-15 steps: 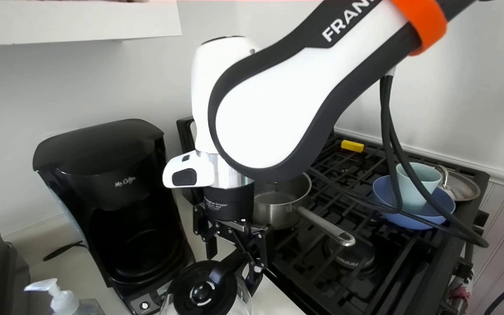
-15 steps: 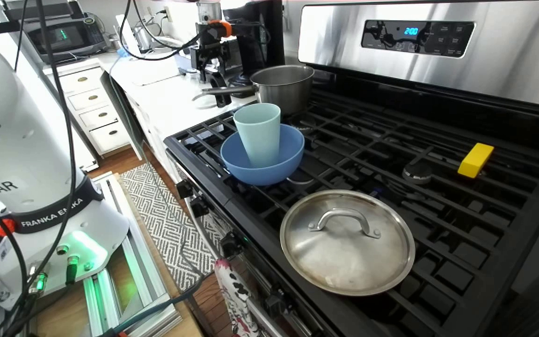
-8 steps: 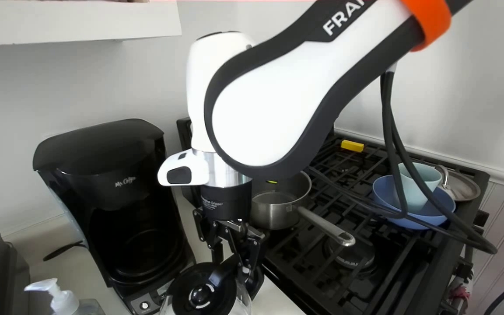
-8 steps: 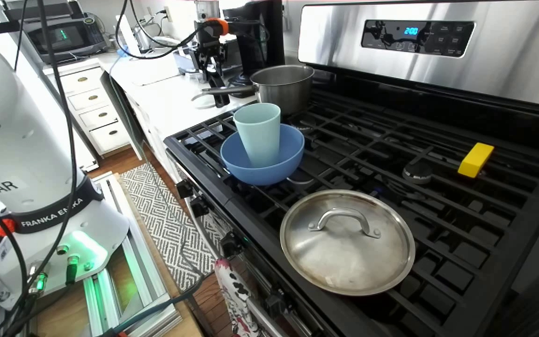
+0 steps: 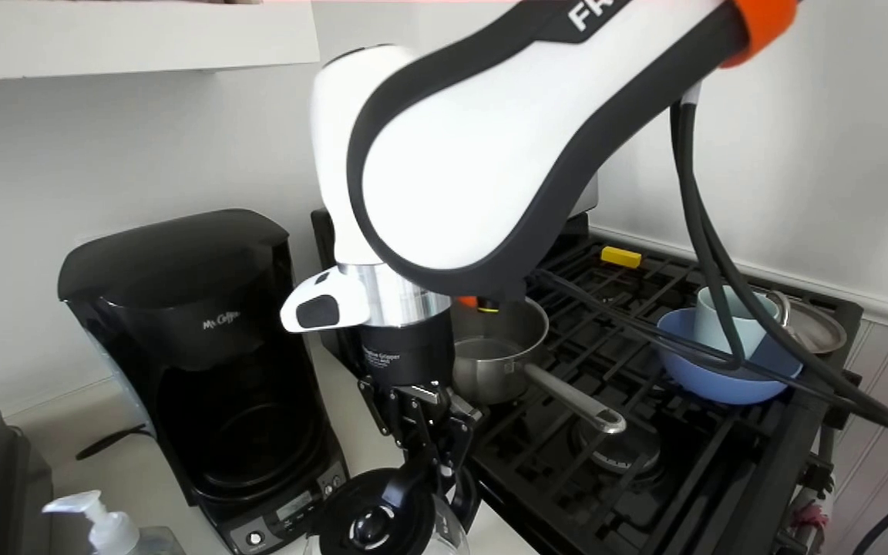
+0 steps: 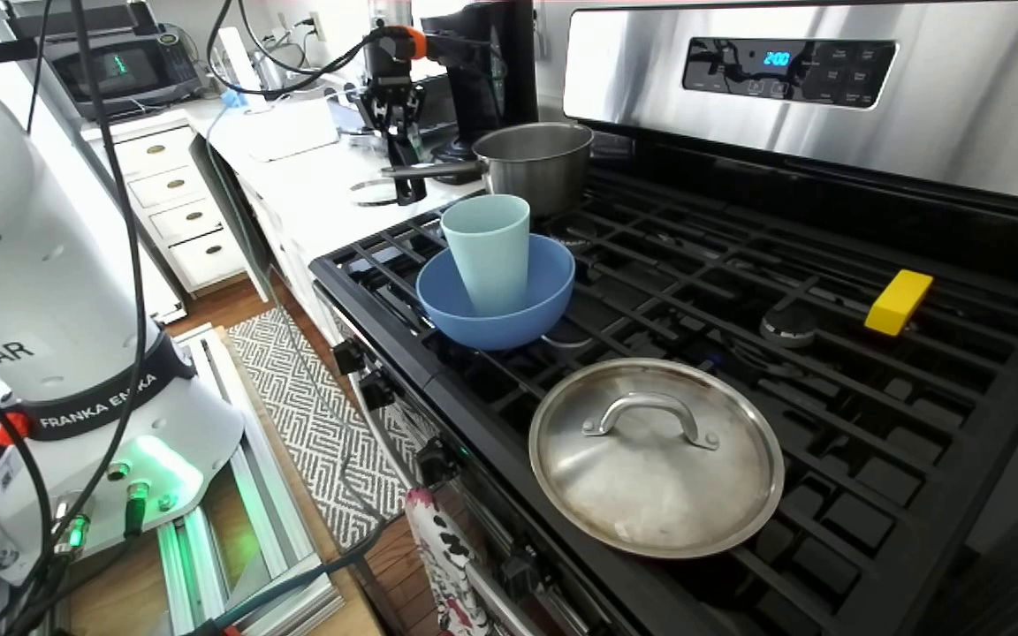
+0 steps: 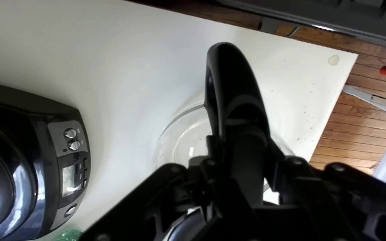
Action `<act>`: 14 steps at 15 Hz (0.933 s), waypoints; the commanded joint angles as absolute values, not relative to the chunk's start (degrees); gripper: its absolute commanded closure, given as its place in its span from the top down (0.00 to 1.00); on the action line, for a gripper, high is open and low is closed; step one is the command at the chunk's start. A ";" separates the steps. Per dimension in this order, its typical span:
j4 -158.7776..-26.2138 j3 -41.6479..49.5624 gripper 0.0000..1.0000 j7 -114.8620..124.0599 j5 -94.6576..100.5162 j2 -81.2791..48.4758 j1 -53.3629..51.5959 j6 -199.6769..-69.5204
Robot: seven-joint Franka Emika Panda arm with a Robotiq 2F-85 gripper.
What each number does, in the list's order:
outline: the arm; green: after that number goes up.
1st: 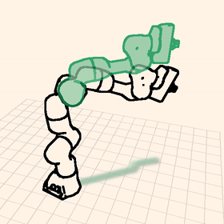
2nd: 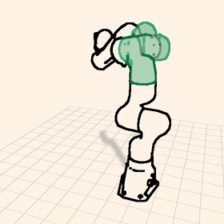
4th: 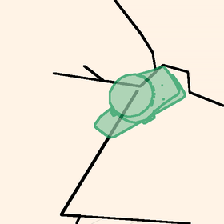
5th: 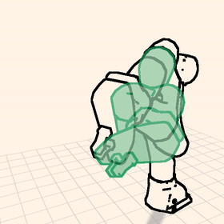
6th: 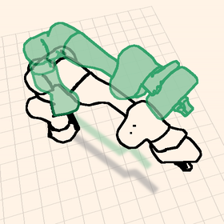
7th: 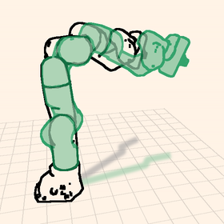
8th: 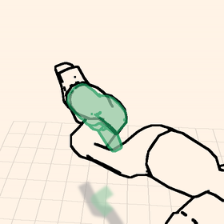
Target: Pick up the coffee jar and put it on the top right cooker on the hob of the stove
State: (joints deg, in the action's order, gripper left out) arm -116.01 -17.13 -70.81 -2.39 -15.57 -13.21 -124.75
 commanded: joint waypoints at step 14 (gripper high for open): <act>-127.39 -15.94 0.08 -63.04 -2.78 0.09 -12.97 -131.97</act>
